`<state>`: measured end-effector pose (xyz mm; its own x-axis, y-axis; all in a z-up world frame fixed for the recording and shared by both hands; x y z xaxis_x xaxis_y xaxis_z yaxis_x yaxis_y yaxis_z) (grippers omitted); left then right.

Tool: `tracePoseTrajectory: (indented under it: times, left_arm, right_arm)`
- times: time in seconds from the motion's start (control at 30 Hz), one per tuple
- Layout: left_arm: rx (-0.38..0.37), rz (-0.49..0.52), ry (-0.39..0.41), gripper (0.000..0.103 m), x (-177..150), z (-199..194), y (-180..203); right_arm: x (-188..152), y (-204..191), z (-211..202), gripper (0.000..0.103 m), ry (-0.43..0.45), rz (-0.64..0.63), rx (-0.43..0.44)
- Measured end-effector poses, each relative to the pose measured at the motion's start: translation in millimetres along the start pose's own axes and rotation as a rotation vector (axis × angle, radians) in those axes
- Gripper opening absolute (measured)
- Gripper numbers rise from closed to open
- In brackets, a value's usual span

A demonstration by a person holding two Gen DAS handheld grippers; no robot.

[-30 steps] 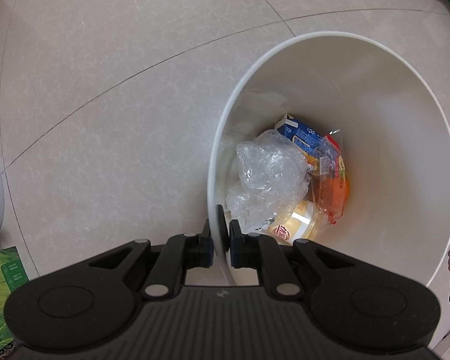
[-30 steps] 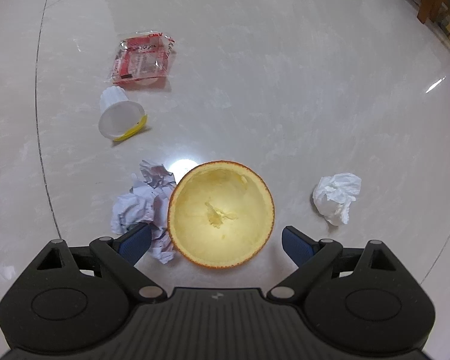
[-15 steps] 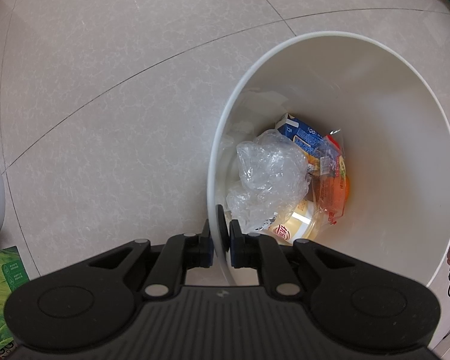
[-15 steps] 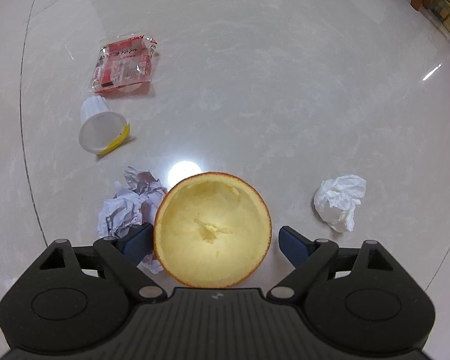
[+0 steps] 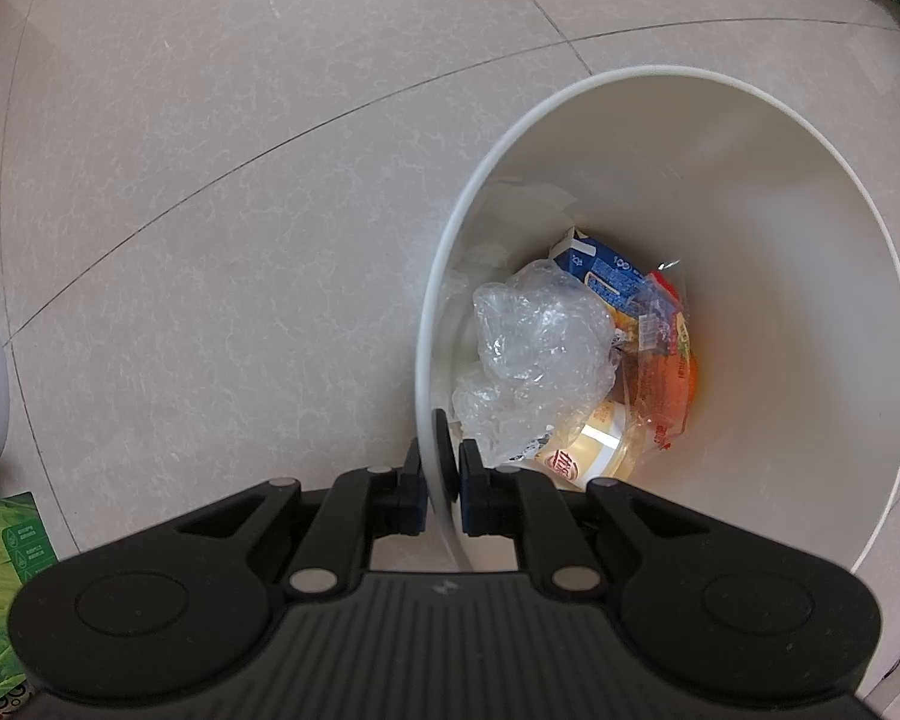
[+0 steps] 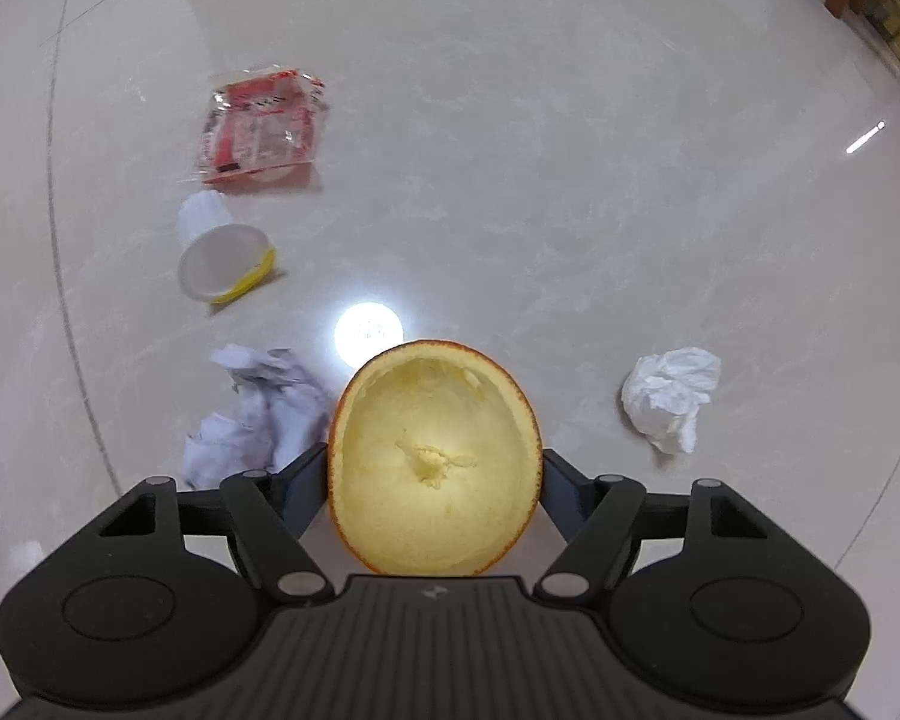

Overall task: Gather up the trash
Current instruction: 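Grasp the second orange peel half with the right gripper, then carry the orange peel over the bin and release it with the right gripper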

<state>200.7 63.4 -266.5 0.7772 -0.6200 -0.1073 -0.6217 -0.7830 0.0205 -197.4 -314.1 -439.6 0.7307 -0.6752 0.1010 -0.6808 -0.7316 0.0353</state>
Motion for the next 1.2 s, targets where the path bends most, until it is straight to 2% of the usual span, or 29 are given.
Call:
tracePoseTrajectory:
  times: [0.13, 0.33, 0.57, 0.73, 1.0, 1.2]
  left_arm:
    - [-0.002, 0.001, 0.003, 0.008, 0, -2, 0]
    - [-0.009, -0.005, 0.007, 0.008, 0, -4, -1]
    - [-0.011, -0.013, 0.011, 0.007, 1, -6, -1]
    - [-0.015, -0.021, 0.010, 0.007, 1, -7, -2]
    - [-0.011, -0.025, 0.009, 0.007, 1, -7, -2]
    - [-0.007, -0.024, 0.008, 0.007, 1, -7, -2]
  right_arm:
    - [2, -7, -30, 0.077, 0.001, -0.016, 0.017]
    - [14, -42, -105, 0.077, 0.072, -0.128, 0.071]
    - [24, -110, -218, 0.077, 0.214, -0.338, 0.168]
    - [22, -160, -277, 0.077, 0.311, -0.473, 0.258]
    - [27, -242, -312, 0.077, 0.360, -0.617, 0.356]
    - [20, -279, -309, 0.081, 0.342, -0.691, 0.392]
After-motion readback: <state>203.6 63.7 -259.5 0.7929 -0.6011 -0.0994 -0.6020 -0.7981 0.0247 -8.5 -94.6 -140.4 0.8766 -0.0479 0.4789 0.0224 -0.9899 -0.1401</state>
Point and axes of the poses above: each gripper's, at about its wrist camera, not at the fingertips, and z roughly the way its jaws point, y to its right, x to its top, the point moved 4 cm from there along z, roughly the way its jaws point, and after that the axes turned 8 degrees about -y, right-handed, at the moved point
